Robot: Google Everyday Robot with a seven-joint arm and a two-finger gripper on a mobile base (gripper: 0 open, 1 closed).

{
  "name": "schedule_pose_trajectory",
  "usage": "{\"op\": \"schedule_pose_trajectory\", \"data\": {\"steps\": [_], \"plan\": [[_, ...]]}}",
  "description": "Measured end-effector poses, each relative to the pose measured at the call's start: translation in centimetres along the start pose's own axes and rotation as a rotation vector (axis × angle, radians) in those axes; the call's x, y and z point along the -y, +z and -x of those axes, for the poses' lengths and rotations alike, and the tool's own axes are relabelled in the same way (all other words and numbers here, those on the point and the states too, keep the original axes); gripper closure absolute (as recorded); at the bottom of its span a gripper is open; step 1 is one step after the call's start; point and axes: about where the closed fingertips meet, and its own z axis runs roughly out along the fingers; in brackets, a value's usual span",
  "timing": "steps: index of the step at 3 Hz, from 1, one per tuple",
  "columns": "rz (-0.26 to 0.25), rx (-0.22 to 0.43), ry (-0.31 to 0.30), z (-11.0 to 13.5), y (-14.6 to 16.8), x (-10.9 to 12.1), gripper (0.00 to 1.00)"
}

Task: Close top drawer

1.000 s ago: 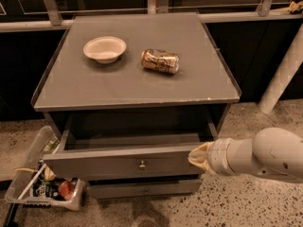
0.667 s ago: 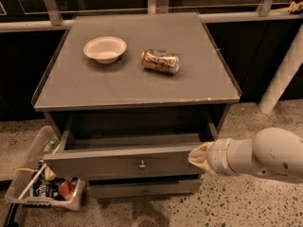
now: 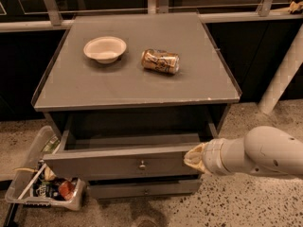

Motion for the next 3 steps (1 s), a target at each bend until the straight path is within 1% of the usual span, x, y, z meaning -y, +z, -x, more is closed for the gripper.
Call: {"op": "schedule_pose_trajectory", "data": {"steps": [1,2,3], "plan": [[0.006,0.002,-0.003,0.1,0.1,-0.3,1.00],[0.049,-0.016,0.026,-1.2,3.3,-0.8,1.00],[0.081,-0.052,0.071,-3.4,6.8,-1.0,1.00]]}}
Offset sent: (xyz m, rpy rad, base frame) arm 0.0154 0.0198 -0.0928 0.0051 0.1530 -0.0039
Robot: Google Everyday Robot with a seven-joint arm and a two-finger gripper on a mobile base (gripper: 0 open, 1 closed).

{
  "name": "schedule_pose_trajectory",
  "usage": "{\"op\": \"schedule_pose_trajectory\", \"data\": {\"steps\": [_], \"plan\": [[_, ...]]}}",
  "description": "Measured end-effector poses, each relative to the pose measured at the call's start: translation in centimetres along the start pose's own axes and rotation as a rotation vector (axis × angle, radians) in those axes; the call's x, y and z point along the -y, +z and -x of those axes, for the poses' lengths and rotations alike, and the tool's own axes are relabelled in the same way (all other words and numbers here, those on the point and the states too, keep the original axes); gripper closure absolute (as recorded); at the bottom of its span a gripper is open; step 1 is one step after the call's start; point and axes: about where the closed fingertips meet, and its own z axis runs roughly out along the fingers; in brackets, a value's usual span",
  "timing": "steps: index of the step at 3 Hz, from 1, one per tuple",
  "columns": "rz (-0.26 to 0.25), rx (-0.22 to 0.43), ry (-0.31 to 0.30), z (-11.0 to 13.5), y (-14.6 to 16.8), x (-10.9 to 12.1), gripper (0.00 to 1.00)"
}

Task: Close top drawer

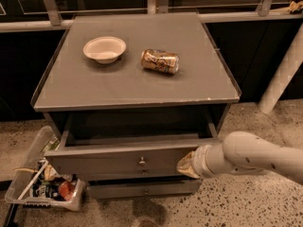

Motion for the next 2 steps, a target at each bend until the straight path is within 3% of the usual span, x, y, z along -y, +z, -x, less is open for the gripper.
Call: {"op": "schedule_pose_trajectory", "data": {"steps": [1,2], "plan": [[0.006,-0.002,0.004,-0.1,0.4,0.0,0.82],[-0.023,-0.014,-0.029,1.3,-0.9,0.8,0.59]]}}
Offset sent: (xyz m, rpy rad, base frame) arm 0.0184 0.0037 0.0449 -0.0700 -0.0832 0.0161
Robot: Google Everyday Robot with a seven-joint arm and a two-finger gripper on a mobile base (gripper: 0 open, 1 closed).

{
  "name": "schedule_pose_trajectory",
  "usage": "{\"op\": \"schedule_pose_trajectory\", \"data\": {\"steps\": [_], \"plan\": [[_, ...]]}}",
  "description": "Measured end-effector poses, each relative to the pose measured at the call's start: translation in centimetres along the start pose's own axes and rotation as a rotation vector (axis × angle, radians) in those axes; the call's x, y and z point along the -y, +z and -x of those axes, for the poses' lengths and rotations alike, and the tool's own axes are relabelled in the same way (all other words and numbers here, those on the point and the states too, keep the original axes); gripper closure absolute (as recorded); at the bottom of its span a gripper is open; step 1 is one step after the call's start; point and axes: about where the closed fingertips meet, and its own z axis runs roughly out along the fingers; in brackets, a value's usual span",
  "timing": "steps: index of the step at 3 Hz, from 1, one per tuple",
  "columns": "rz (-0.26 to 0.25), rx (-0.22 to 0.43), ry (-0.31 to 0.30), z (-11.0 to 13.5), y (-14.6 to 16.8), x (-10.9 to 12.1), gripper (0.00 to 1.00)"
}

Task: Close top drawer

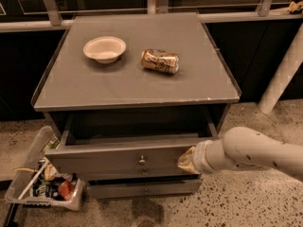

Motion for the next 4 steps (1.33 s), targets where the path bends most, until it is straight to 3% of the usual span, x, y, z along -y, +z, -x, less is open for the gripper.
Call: {"op": "schedule_pose_trajectory", "data": {"steps": [1,2,4], "plan": [[-0.079,-0.031,-0.067,3.5,-3.9,2.8,0.61],[-0.110,-0.029,-0.086,4.7,-5.3,3.2,0.58],[-0.108,-0.029,-0.086,4.6,-5.2,3.2,0.13]]}}
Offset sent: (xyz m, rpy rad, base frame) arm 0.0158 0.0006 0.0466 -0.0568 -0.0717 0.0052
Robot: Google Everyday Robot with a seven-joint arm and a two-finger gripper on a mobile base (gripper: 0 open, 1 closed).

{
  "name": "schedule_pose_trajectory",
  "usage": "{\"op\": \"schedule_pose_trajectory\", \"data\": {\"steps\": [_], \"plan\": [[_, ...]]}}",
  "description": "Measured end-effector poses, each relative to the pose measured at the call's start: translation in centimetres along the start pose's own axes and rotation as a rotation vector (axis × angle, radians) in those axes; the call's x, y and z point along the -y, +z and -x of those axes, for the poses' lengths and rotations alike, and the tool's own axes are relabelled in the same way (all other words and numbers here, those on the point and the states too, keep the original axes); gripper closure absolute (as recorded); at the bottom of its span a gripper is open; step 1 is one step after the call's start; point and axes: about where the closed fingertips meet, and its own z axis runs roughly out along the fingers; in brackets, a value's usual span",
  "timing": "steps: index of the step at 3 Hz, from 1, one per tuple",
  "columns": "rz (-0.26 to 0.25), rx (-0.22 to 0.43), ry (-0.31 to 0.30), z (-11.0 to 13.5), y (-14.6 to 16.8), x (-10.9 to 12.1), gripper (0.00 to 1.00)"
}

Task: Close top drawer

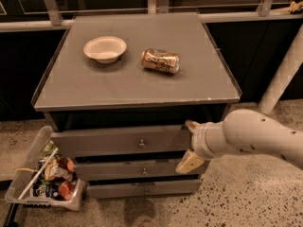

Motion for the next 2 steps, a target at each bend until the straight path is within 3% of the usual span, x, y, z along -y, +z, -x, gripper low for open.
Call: {"op": "schedule_pose_trajectory", "data": {"steps": [1,2], "plan": [[0.000,0.000,0.000,0.00,0.00,0.00,0.00],[0.000,0.000,0.000,0.00,0.00,0.00,0.00]]}}
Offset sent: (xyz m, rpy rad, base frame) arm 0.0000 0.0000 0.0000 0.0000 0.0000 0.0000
